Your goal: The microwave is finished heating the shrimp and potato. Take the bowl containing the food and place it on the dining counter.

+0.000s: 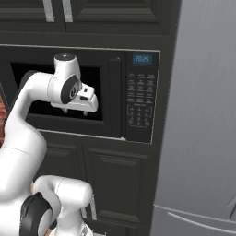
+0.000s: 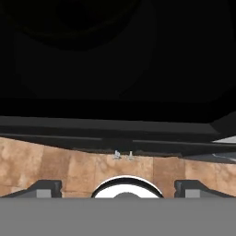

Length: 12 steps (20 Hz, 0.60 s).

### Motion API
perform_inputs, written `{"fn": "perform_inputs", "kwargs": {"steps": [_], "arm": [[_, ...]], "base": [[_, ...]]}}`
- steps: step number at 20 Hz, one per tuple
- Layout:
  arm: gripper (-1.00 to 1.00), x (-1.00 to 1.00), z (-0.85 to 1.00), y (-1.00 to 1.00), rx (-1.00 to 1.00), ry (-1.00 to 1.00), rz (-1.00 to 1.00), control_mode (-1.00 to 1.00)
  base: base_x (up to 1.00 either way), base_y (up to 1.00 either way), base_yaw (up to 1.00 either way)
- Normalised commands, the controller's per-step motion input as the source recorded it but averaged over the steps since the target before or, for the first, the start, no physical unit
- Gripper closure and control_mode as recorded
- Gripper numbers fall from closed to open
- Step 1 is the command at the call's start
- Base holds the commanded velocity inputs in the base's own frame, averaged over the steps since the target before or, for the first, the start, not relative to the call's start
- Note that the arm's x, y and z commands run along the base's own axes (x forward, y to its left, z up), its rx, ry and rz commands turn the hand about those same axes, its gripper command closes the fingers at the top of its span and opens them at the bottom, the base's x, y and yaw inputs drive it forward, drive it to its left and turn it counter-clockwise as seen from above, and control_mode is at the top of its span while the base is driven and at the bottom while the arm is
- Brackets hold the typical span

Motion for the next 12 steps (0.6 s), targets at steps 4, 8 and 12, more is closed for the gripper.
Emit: {"fn": "perform_inputs", "kwargs": {"steps": [4,8,12], "arm": [[-1.00,-0.58,0.00,-0.03,0.00,-0.02,0.00,-1.00],[-1.00,-0.58,0.00,-0.18,0.00,-0.04,0.00,-1.00],[-1.00,-0.53,0.00,-0.36,0.00,-0.05,0.00,-1.00]], "base": [[0.00,0.00,0.00],[0.00,0.00,0.00],[0.00,0.00,0.00]]}}
